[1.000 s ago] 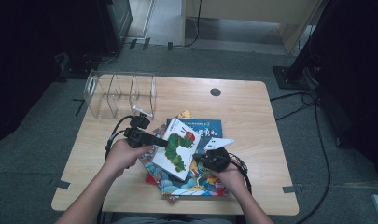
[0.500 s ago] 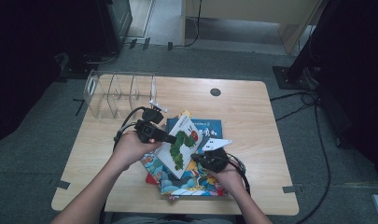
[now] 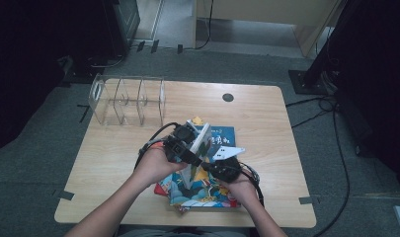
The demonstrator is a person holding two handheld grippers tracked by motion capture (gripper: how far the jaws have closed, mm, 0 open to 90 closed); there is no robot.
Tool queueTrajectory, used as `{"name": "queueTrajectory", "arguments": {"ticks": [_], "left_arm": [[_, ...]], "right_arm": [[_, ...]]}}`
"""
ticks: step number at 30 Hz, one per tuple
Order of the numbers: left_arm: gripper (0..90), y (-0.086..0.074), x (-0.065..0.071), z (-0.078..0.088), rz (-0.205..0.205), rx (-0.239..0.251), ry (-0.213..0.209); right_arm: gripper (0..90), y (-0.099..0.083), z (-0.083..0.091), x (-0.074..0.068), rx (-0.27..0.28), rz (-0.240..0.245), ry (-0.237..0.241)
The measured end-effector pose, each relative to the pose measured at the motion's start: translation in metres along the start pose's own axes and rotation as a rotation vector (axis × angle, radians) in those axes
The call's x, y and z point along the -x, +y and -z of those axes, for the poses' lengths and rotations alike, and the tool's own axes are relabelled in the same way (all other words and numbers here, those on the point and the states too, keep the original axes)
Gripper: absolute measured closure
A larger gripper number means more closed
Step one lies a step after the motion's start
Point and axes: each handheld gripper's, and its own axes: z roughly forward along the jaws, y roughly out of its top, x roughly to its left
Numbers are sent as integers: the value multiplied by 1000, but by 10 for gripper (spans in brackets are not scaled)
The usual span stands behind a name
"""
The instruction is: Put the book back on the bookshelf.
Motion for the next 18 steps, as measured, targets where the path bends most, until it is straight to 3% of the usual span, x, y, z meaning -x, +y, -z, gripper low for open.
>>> {"name": "queueTrajectory", "arguments": {"ticks": [5,9,18], "left_arm": [[621,2,-5,0,11,-1,17],[676,6,-13,-1,14,-21,54],[706,20,-24,-7,28,-59,13]], "right_arm": [[900,-1,0,2,3,-12,5],[896,0,-3,0,-5,10,4],[893,-1,-2,5,-5,1,-13]]}}
